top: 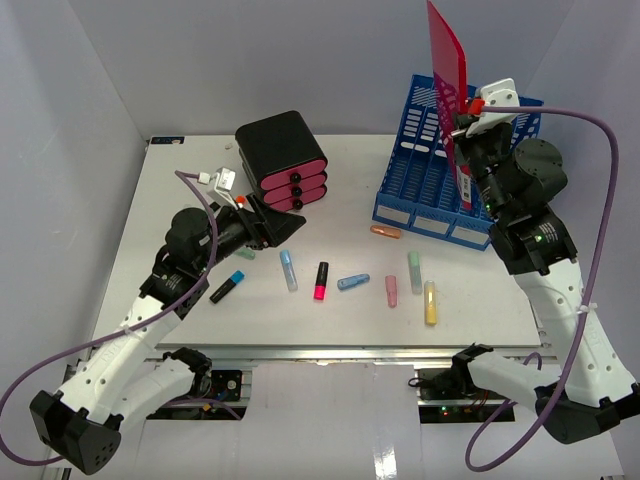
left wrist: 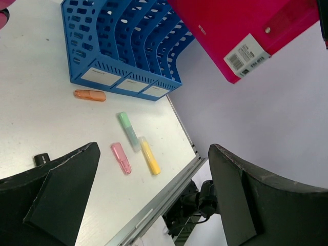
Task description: Organize the desk
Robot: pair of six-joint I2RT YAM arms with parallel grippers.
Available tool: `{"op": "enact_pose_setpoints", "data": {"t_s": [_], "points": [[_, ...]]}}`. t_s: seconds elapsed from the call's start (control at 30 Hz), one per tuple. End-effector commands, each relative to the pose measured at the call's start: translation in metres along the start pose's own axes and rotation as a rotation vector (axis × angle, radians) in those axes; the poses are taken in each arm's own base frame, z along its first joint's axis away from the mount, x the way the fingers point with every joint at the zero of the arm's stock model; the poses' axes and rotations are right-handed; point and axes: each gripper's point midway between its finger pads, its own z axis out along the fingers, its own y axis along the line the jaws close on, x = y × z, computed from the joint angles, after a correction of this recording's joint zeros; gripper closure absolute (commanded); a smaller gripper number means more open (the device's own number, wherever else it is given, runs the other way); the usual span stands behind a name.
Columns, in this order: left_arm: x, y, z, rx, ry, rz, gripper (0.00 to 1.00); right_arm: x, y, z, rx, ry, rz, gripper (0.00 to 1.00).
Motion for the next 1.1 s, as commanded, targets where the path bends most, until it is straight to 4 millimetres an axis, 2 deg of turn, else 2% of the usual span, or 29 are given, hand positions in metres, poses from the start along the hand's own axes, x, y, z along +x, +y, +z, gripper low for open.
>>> {"op": "enact_pose_setpoints", "data": {"t_s": [0.0,0.07,0.3,0.43,0.57,0.7,0.8,0.9,0.97,1.07], "points": [[0.009,0.000,-0.007,0.023,0.018,0.029,0.02,-0.034,-0.025,0.007,0.113,-0.157,0.055,0.92],[0.012,0.002,-0.007,0.021,0.023,0.030,0.02,-0.038,-0.025,0.010,0.116,-0.182,0.076,0.92],[0.018,0.006,-0.004,0.022,0.042,0.019,0.02,-0.028,-0.019,0.034,0.091,-0.172,0.123,0.92],[0.019,0.006,-0.005,0.026,0.044,0.020,0.02,-0.031,-0.017,0.034,0.076,-0.183,0.158,0.92],[0.021,0.010,-0.005,0.017,0.044,0.020,0.02,-0.029,-0.024,0.039,0.116,-0.180,0.152,0.92],[0.025,0.012,-0.002,0.017,0.057,0.007,0.02,-0.019,-0.031,0.049,0.173,-0.182,0.157,0.92],[0.024,0.012,-0.001,0.017,0.057,0.005,0.02,-0.002,-0.036,0.058,0.229,-0.175,0.165,0.92],[0.025,0.014,0.001,0.012,0.061,0.011,0.02,0.019,-0.032,0.068,0.257,-0.171,0.172,0.92],[0.028,0.018,0.003,-0.001,0.073,0.011,0.02,0.023,-0.033,0.072,0.273,-0.176,0.184,0.92],[0.032,0.023,0.007,-0.008,0.090,0.003,0.02,0.041,-0.027,0.076,0.274,-0.165,0.190,0.92]]}}
